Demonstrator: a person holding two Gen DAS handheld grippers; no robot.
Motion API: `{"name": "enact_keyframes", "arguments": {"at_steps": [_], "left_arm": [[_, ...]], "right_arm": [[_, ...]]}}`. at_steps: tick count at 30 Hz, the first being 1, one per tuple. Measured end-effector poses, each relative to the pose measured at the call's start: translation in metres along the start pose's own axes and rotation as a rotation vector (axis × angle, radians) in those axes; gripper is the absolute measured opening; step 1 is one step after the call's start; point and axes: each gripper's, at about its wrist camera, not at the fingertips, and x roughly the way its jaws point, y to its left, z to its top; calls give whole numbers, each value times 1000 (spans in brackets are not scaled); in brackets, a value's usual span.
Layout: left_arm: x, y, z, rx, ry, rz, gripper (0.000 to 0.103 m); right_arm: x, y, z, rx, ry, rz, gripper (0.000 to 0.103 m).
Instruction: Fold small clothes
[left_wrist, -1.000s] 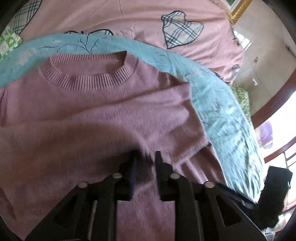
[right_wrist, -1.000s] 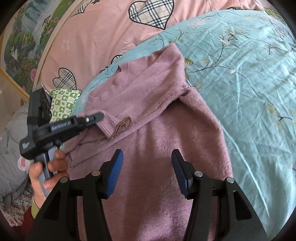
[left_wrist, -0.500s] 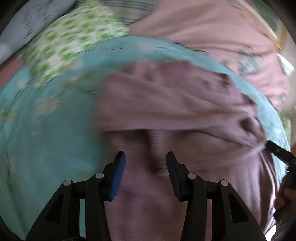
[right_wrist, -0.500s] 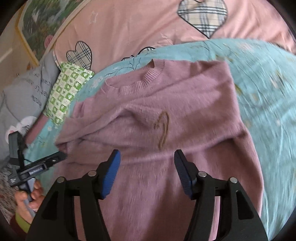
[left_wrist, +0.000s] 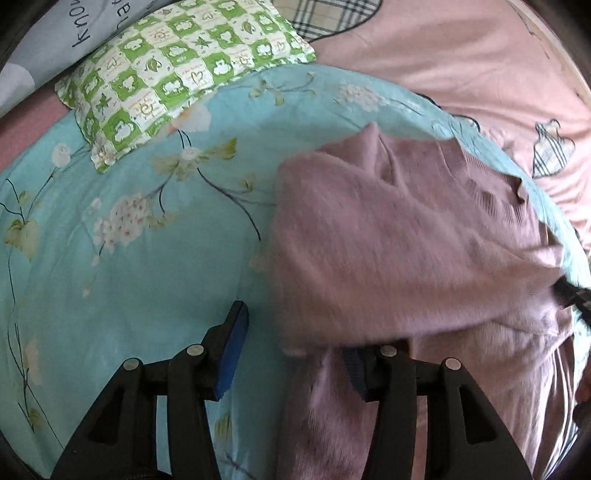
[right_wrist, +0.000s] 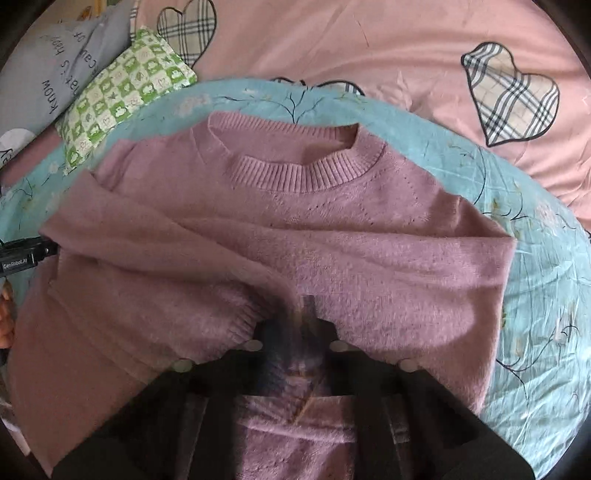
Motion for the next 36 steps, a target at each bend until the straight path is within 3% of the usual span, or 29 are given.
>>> {"name": "enact_keyframes", "arguments": {"at_steps": [2, 4, 5, 7, 10, 14, 17, 26, 30, 36], "left_arm": [[0, -3, 4, -5, -3, 21, 51], [1, -3, 6, -22, -2, 17, 53], [1, -3, 6, -34, -6, 9, 58], [0, -6, 5, -49, -19, 2, 58], [2, -9, 1, -44, -15, 37, 57], [-2, 3, 0, -83, -14, 16, 56], [-5, 13, -1, -111, -13, -2, 57], [-6, 25, -10, -137, -14, -29, 58], [-13, 31, -16, -123, -10, -54, 58], [-43, 41, -34, -73, -31, -127, 56]], "right_arm": [[-32, -6, 16, 1, -131, -29, 7], [-93, -20, 26, 24, -382, -48, 7], [-112, -26, 24, 31, -463, -70, 7], [-127, -35, 16, 33, -516, -121, 7], [-97, -39, -13, -28, -421, -112, 7], [-63, -44, -54, -25, -294, -83, 7], [-59, -41, -76, -30, -265, -53, 7], [-48, -33, -89, -82, -128, 14, 8], [-49, -33, -100, -69, -51, 41, 22], [-79, -39, -104, 18, -69, 165, 32]]}}
